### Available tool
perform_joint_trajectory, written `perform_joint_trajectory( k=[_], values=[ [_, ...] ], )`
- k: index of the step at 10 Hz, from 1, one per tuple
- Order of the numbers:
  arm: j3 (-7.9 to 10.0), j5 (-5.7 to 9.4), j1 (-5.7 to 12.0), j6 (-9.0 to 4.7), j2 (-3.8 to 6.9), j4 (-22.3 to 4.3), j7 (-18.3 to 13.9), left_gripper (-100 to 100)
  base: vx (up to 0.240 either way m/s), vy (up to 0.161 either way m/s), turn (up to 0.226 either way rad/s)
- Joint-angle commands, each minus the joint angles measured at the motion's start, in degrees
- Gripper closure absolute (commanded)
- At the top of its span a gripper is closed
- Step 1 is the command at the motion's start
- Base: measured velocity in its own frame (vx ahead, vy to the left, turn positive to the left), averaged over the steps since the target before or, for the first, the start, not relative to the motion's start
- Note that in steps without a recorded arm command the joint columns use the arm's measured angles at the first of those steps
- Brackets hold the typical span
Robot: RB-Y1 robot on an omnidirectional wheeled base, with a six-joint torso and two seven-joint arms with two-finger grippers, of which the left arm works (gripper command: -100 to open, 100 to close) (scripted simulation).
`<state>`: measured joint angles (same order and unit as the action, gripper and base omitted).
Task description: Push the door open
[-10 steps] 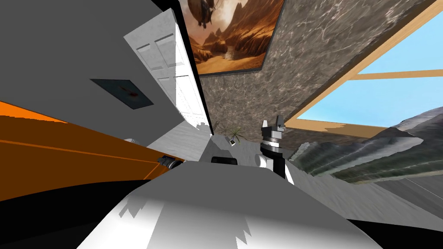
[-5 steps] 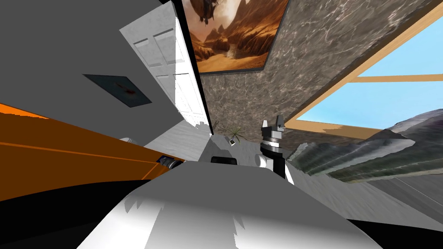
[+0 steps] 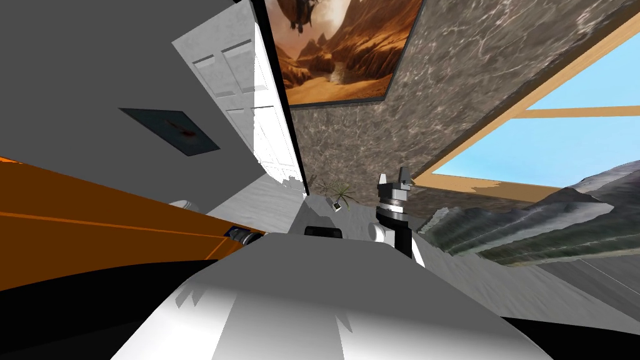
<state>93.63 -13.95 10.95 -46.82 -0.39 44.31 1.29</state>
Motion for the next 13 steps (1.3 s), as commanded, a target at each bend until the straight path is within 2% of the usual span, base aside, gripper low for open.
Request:
perform_joint_trajectory(
  k=[1, 2, 3, 5, 6, 7, 9, 11, 13],
  values=[
    [1.38, 0.17, 0.21, -0.52, 1.51, 0.72, 0.22, 100, 0.055, 0.137, 0.018],
    [1.38, 0.17, 0.21, -0.52, 1.51, 0.72, 0.22, 100, 0.062, 0.129, 0.002],
    [2.51, 0.27, 0.38, -0.35, 2.21, 0.97, 0.35, 100, 0.074, 0.163, 0.043],
    [3.85, 0.38, 0.57, -0.16, 2.85, 1.27, 0.5, 100, 0.095, 0.2, 0.015],
    [5.3, 0.51, 0.79, 0.04, 3.39, 1.59, 0.66, 100, 0.093, 0.171, 0.025],
    [5.8, 0.55, 0.86, 0.11, 3.56, 1.7, 0.71, 100, 0.061, 0.163, 0.037],
    [7.94, 0.73, 1.16, 0.4, 4.07, 2.16, 0.94, 100, 0.087, 0.172, 0.03],
    [7.94, 0.73, 1.16, 0.4, 4.07, 2.16, 0.94, 100, 0.05, 0.092, 0.007],
    [7.94, 0.73, 1.16, 0.4, 4.07, 2.16, 0.94, 100, -0.011, 0.004, -0.006]
  ],
)
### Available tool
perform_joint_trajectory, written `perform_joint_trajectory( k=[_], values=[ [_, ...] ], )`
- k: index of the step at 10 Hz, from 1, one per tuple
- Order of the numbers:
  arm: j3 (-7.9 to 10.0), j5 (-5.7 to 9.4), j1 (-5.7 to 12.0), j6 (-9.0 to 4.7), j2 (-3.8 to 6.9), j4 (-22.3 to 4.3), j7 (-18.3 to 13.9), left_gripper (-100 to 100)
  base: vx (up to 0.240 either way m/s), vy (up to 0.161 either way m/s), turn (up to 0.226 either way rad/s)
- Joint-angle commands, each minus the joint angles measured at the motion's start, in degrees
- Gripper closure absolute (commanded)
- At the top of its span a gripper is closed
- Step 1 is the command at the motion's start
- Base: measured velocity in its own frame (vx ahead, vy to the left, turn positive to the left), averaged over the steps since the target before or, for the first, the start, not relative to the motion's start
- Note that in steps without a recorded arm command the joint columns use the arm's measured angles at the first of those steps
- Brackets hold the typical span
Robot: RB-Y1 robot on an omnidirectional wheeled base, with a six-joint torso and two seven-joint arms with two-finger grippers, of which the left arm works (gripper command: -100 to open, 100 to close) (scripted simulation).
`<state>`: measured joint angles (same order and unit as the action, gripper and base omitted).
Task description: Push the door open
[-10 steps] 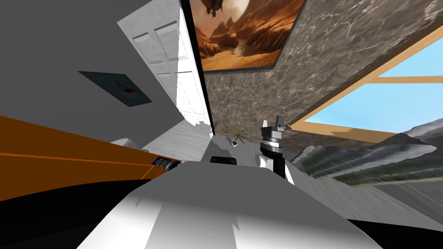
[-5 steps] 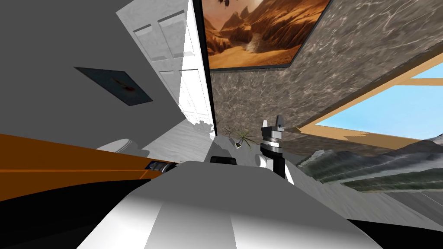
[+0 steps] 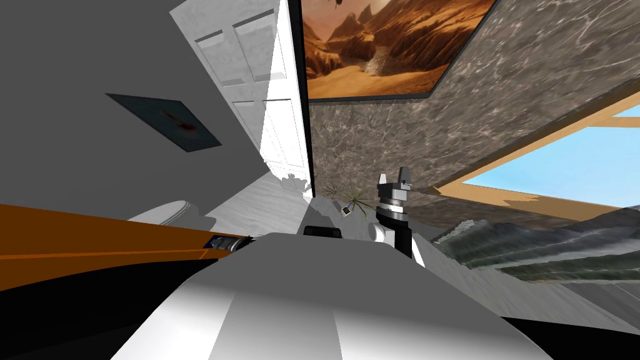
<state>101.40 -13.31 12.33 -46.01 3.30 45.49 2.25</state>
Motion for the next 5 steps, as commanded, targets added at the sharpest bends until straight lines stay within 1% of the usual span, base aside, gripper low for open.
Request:
perform_joint_trajectory(
  k=[1, 2, 3, 4, 5],
  values=[
    [1.86, 0.23, 0.02, -0.17, 0.6, 1.33, 0.16, 100, 0.061, 0.075, 0.027],
    [1.86, 0.23, 0.02, -0.17, 0.6, 1.33, 0.16, 100, 0.068, 0.102, 0.013],
    [1.86, 0.23, 0.02, -0.17, 0.6, 1.33, 0.16, 100, 0.029, 0.053, 0.007],
    [3.59, 0.37, 0.26, 0.06, 0.68, 1.69, 0.34, 100, 0.063, 0.12, 0.046],
    [3.59, 0.37, 0.26, 0.06, 0.68, 1.21, 0.34, 100, 0.06, 0.136, 0.019]
  ],
)
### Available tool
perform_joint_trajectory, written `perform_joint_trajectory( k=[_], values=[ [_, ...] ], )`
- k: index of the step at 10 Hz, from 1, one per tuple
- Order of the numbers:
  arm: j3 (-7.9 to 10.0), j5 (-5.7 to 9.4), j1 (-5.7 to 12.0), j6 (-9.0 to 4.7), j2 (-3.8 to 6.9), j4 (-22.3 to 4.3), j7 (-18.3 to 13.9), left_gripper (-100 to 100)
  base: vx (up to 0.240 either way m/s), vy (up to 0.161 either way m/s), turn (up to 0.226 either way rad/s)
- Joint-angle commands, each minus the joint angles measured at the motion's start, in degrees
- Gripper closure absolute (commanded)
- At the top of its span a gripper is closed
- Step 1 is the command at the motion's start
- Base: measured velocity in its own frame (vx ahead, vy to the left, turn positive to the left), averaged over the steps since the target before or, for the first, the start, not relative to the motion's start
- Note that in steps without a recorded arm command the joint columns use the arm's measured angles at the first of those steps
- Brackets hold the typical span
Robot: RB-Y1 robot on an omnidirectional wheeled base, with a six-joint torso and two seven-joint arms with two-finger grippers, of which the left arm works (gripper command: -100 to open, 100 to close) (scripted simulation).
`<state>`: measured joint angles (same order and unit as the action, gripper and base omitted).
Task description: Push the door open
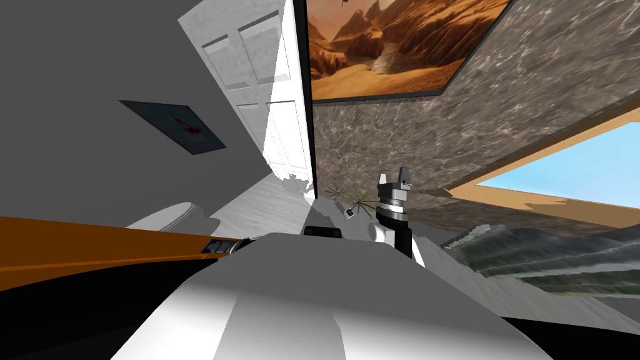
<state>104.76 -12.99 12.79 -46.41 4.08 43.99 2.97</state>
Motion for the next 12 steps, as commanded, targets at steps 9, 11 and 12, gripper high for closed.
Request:
perform_joint_trajectory(
  k=[9, 11, 12],
  values=[
    [8.21, 0.65, 0.8, 1.42, -1.34, 4.73, 0.39, 100, 0.074, 0.141, 0.027],
    [10.18, 0.78, 1.02, 1.62, -2.01, 5.05, 0.55, 100, 0.094, 0.184, 0.035],
    [11.48, 0.85, 1.15, 1.75, -2.51, 5.25, 0.65, 100, 0.087, 0.163, 0.023]
  ],
)
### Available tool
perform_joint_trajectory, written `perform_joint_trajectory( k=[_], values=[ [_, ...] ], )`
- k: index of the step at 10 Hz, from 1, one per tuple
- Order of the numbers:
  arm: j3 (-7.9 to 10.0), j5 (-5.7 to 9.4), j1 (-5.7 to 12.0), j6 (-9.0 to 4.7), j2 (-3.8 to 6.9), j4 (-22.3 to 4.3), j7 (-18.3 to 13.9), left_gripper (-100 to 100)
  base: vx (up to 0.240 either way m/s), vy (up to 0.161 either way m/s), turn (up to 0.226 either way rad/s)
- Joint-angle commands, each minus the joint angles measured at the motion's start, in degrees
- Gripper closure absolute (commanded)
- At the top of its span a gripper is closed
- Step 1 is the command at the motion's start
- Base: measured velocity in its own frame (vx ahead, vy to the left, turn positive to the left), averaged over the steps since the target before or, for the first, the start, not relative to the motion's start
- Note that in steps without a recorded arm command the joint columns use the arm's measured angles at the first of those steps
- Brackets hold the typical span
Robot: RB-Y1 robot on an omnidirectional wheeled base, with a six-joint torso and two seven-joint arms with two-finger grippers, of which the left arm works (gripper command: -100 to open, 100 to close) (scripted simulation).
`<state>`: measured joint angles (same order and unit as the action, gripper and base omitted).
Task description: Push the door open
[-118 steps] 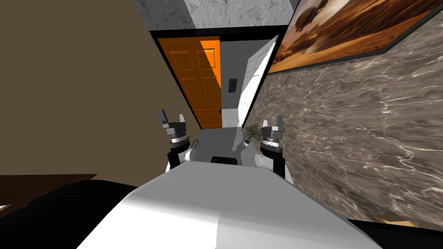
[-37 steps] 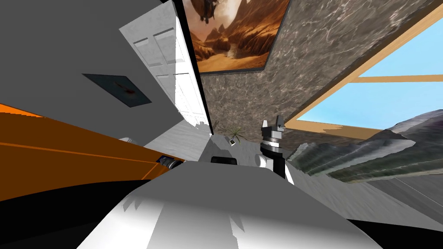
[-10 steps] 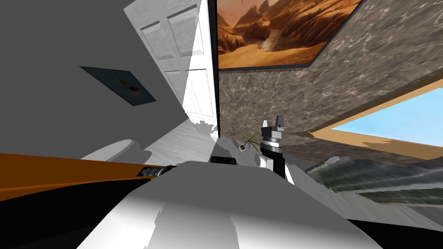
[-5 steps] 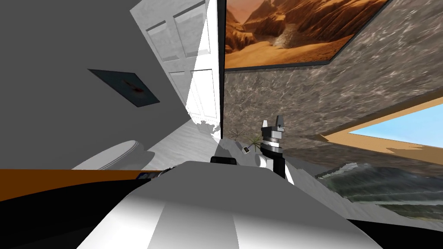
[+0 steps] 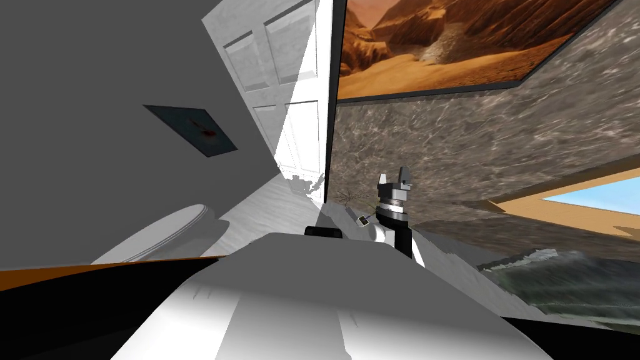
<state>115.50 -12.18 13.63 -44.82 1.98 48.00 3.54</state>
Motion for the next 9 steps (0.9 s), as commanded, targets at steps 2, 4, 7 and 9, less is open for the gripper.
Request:
perform_joint_trajectory(
  k=[2, 4, 7, 9],
  values=[
    [2.64, 0.15, 0.48, 0.32, -1.25, 1.5, 0.21, 100, 0.068, 0.146, 0.023],
    [0.66, 0.55, 0.5, 0.42, -0.31, 1.62, 0.42, 100, 0.021, 0.061, 0.061],
    [-0.81, 1.07, 0.63, 0.39, 0.48, 1.95, 0.76, 100, 0.017, 0.133, 0.097],
    [-2.01, 1.91, 0.84, 0.34, 1.05, 2.47, 1.31, 100, 0.035, 0.158, 0.139]
  ],
)
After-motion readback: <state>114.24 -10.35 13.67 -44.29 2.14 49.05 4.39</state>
